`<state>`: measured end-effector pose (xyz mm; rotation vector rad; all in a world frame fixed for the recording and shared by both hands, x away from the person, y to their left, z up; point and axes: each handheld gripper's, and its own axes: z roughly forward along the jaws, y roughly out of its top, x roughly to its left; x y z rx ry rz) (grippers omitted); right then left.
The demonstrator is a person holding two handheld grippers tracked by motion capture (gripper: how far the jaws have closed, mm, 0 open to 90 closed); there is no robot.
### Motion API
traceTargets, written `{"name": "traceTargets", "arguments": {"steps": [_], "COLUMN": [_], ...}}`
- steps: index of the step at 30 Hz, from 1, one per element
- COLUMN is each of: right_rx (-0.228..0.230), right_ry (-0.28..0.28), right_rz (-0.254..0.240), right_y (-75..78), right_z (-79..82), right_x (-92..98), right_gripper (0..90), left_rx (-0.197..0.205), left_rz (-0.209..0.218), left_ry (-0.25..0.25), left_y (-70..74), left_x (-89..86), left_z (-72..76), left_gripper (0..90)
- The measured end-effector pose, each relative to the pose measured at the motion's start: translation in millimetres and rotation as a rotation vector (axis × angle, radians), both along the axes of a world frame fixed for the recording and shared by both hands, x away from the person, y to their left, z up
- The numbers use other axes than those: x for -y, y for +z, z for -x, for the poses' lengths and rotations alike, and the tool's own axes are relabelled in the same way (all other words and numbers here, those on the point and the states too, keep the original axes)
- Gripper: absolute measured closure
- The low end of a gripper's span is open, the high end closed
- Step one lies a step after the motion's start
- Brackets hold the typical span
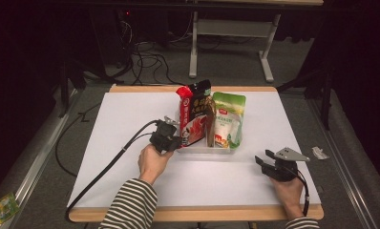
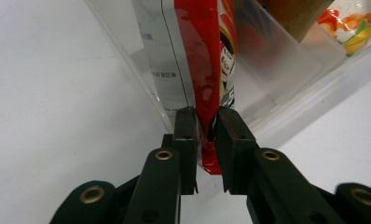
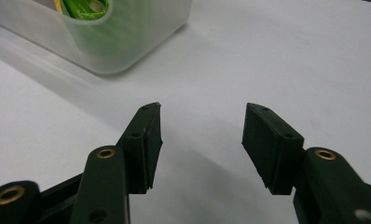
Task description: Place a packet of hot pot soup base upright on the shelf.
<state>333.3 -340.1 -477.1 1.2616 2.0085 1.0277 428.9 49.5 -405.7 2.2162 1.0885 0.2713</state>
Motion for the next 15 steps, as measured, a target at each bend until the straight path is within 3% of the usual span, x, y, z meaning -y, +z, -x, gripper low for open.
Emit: {"name": "traceTargets", "arguments": {"steps": [8,15], "right_rx": [-0.001,-0.007], "right_ry": [0.003,0.007], "right_rz": [0.010,0.024], "right_y": [-0.4,-0.3], "right_z": [-0.6,-1.1], "right_x": [-1.3,-1.8], "right_gripper": [48.0,48.0], "left_rx": [-0.040,-0.024], "left_rz": [-0.020,-0.025], "left_ry": [0.011,0.022], "left_y": [-5.3,-5.6], "left_x": [2.3,3.8], "left_z": [-3.8,-1.8], "left_gripper": [81.5,81.7]}}
